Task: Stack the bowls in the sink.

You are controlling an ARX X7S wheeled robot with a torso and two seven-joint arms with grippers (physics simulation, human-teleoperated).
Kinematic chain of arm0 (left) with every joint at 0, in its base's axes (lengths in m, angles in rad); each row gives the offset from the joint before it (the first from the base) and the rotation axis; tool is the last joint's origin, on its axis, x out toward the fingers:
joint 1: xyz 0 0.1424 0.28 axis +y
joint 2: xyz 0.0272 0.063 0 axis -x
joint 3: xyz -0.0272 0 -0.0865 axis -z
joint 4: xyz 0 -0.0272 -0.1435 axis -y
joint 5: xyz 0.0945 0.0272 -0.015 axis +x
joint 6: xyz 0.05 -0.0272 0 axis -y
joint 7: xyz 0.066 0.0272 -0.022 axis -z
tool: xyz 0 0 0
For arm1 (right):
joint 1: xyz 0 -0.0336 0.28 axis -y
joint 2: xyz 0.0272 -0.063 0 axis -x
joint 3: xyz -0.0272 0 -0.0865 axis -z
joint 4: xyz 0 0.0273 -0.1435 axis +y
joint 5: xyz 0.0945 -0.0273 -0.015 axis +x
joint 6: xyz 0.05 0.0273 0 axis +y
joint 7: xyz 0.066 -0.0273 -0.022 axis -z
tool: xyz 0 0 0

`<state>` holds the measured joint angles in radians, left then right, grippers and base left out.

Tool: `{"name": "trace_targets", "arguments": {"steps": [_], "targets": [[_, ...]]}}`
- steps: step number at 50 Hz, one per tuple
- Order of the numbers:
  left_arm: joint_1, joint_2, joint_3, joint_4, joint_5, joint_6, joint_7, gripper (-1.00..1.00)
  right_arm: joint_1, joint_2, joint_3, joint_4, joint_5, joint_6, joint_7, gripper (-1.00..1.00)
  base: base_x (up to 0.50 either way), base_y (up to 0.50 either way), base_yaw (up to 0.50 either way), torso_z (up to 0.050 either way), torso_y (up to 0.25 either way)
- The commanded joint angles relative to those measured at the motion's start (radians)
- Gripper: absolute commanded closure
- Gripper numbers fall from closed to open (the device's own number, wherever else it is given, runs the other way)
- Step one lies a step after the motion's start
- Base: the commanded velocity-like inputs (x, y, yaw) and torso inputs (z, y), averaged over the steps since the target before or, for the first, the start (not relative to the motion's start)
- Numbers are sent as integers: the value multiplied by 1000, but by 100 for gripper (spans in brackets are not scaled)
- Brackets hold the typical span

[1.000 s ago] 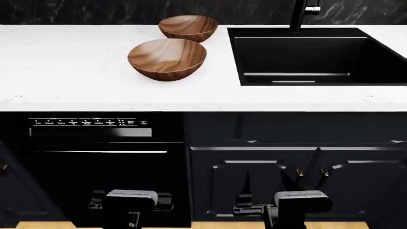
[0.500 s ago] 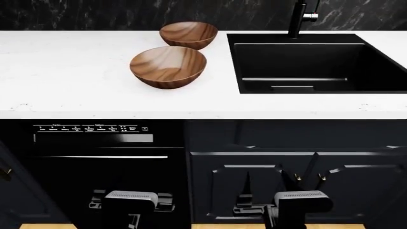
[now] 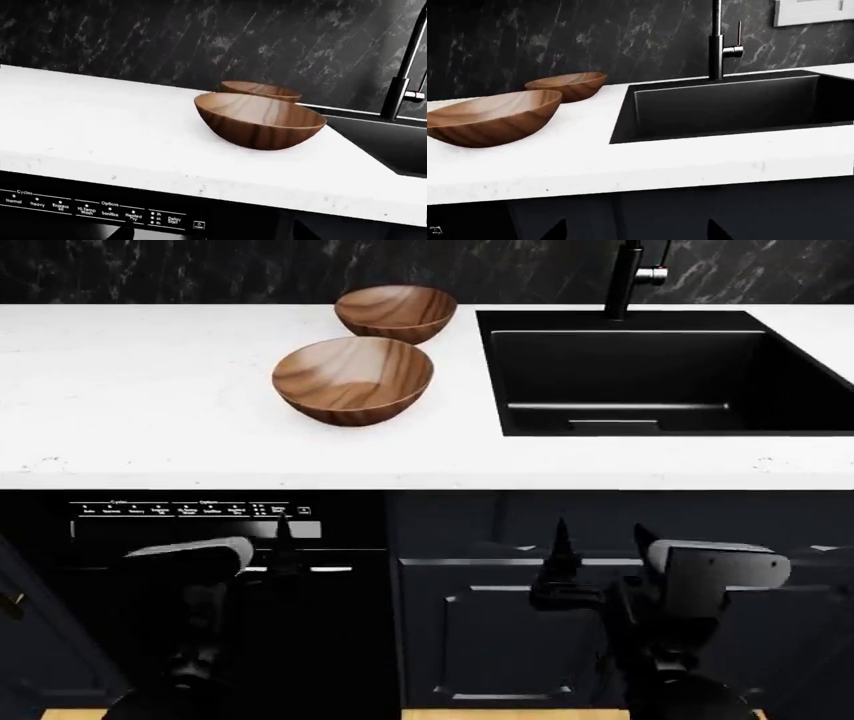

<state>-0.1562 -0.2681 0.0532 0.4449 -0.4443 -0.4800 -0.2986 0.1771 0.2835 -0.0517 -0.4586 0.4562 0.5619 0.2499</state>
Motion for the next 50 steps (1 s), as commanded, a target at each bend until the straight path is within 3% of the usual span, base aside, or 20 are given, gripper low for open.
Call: {"name": "trace_targets", "arguments": {"steps": [1, 3, 5, 8, 11, 14, 20, 27, 33, 50], "targets": [[-542, -96, -315, 305, -668, -1037, -296, -100, 550, 152, 298, -294, 720, 937, 160, -100, 0, 0, 0, 0, 0], [-710, -162, -288, 171, -922, -1088, -509, -100, 714, 198, 296, -186, 931, 1005, 299, -100, 0, 0, 0, 0, 0], [-918, -239, -169, -11, -1167, -1083, -745, -100, 896, 272, 198, -27, 1164, 998, 473, -100, 0, 0, 0, 0, 0], [-1194, -306, 28, -250, -1383, -1071, -913, -100, 1120, 314, 71, 148, 1291, 986, 563, -100, 0, 0, 0, 0, 0], [-1403, -329, 177, -426, -1421, -1081, -913, -100, 1283, 334, -31, 263, 1261, 995, 482, -100, 0, 0, 0, 0, 0], [-1520, -346, 259, -485, -1282, -1073, -743, -100, 1366, 355, -106, 316, 1155, 993, 362, -100, 0, 0, 0, 0, 0], [-1589, -366, 327, -605, -1293, -1054, -691, -100, 1420, 380, -197, 409, 1144, 975, 314, -100, 0, 0, 0, 0, 0], [-1607, -425, 334, -603, -1228, -1024, -641, -100, 1425, 387, -216, 389, 1075, 913, 203, -100, 0, 0, 0, 0, 0], [-1628, -414, 340, -611, -1241, -1009, -615, -100, 1435, 362, -234, 419, 1101, 910, 199, -100, 395, 0, 0, 0, 0], [-1603, -473, 351, -598, -1423, -994, -706, -100, 1457, 318, -288, 438, 1209, 920, 245, -100, 500, 0, 0, 0, 0]]}}
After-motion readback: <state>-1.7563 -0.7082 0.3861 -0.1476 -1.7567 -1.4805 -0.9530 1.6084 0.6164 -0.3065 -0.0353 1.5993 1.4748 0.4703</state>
